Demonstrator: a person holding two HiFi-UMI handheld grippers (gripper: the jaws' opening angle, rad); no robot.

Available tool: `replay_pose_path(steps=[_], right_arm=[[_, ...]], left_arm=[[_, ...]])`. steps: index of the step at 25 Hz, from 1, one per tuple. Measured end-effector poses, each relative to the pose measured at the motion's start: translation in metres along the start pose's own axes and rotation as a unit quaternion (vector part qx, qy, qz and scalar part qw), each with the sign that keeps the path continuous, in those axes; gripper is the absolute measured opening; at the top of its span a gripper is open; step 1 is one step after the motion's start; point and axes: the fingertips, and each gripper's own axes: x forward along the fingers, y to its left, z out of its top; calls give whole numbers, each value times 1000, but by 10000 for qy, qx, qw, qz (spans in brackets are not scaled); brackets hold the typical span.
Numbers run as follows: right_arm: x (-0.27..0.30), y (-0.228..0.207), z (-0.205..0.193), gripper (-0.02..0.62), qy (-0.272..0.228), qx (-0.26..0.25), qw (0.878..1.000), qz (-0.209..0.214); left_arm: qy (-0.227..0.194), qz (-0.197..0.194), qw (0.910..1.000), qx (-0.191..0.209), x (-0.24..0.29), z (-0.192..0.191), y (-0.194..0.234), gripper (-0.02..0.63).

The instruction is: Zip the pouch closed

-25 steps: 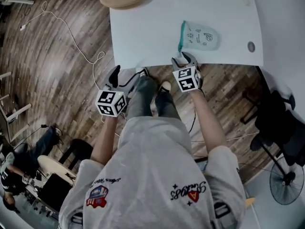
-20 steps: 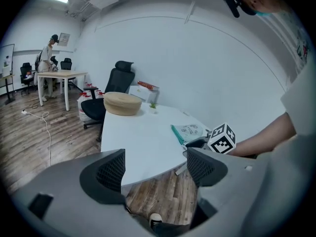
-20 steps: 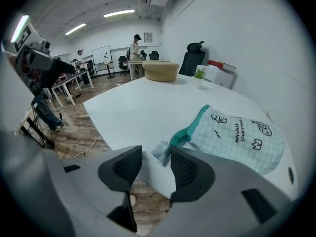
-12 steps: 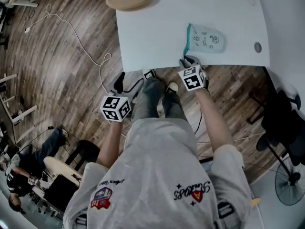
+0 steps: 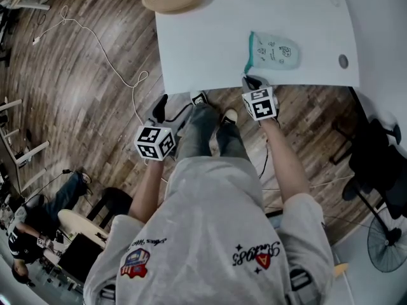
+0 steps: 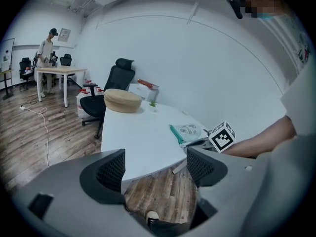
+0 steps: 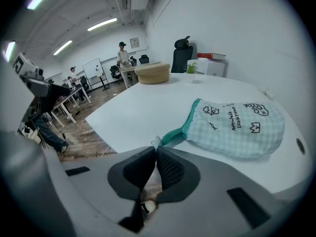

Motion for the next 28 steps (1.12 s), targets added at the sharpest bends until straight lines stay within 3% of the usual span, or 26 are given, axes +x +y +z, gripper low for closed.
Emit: replay_pose_path(steps=[7, 14, 28], right_arm=[[-33, -9, 14, 15, -689, 592, 9958, 86], [-83, -17, 42, 12, -1363, 871, 9866, 200], [-205, -35, 75, 12, -2469, 474, 9678, 97]], left_arm=[[-38, -104, 9999, 32, 0, 0, -10, 387], [-134, -207, 9997, 78, 1, 8, -23, 387], [-496, -543, 9968, 319, 13, 30, -80, 385]])
